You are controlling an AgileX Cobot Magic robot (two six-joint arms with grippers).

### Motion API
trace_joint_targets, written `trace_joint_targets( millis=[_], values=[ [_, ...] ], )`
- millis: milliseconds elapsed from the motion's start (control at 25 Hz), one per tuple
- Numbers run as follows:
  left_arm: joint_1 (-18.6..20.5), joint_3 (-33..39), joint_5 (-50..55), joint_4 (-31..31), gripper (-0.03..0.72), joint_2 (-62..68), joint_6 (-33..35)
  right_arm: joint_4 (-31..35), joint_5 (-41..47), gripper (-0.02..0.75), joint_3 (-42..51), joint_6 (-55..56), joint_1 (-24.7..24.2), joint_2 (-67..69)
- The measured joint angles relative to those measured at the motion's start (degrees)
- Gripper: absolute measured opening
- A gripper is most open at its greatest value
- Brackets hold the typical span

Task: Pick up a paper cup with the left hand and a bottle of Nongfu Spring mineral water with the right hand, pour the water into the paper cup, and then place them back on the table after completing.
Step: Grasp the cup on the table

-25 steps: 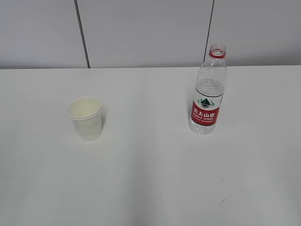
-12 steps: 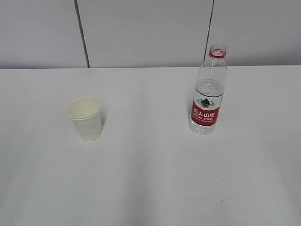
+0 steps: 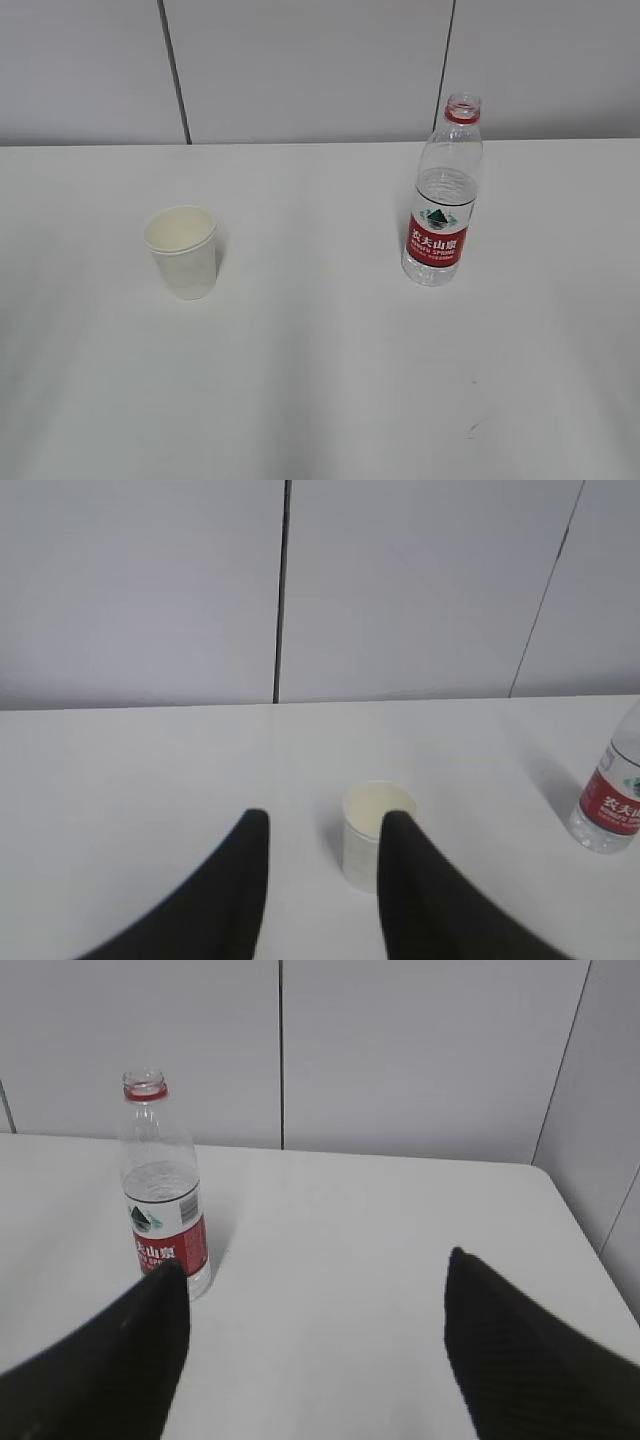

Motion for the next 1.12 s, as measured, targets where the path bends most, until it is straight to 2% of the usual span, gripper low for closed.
trace_joint_targets(
  millis=[240,640,840,1120],
  values=[
    [-2.2,2.07,-5.86,-0.07,0.239,4.65,2.88,0.0,-2.59,0.587,2.73,0.0,0.0,1.29],
    [-5.18,16.2,-24.51,-1.05,0.239,6.13,3.11,0.0,-3.77,0.587,4.81,0.0,0.0,1.29],
    [-6.63,17.46,-31.57,-1.36,0.239,10.21,3.11,0.0,-3.89,0.587,4.81,0.0,0.0,1.29],
    [-7.72,17.51,-40.47,-0.91,0.239,23.33,3.11,0.0,-3.89,0.587,4.81,0.0,0.0,1.29]
  ],
)
